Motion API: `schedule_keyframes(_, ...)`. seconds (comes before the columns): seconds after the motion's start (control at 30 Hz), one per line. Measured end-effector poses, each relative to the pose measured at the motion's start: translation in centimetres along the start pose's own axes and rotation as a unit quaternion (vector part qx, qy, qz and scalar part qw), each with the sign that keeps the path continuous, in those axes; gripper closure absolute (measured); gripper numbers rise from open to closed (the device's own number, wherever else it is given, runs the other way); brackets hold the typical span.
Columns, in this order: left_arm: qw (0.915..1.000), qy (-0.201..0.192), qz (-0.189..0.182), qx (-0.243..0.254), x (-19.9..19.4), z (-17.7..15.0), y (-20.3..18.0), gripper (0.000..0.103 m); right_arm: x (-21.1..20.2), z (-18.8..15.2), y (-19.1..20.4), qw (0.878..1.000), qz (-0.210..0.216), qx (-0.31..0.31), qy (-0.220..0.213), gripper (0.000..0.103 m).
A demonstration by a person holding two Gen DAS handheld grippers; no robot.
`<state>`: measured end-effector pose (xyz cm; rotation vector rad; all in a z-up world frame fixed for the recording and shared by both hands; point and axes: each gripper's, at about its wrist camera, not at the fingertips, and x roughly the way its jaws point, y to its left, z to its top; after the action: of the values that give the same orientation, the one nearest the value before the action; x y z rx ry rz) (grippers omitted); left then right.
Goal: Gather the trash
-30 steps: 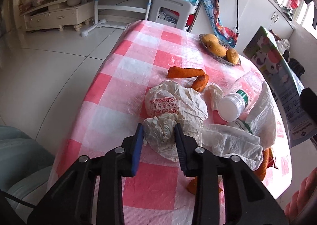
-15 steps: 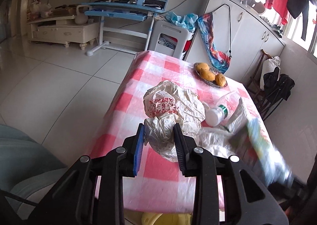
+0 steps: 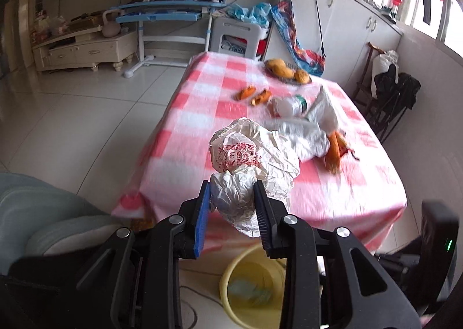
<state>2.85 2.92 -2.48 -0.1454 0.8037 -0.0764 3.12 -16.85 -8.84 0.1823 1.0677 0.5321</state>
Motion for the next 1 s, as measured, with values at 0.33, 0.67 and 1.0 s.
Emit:
schedule_keyframes(0.33, 0.9902, 0.091, -0.032, 0.101, 0.0, -5.5, -5.0, 0.072, -10.3, 0.0, -2.9, 0.968, 0.056, 0.068, -0.234, 0.032)
schedule_keyframes(0.67, 0.9722, 0.099, 0.014, 0.212, 0.5, -8.3, -9.1, 0.042, -11.8, 0.0, -3.8, 0.961, 0.062, 0.104, -0.249, 0.031)
schedule_keyframes(1.0, 0.9732, -0.004, 0.088, 0.212, -2.8, -5.7, -9.3, 0.033, -11.4, -0.1, -2.9, 0.962, 0.046, 0.082, -0.257, 0.03)
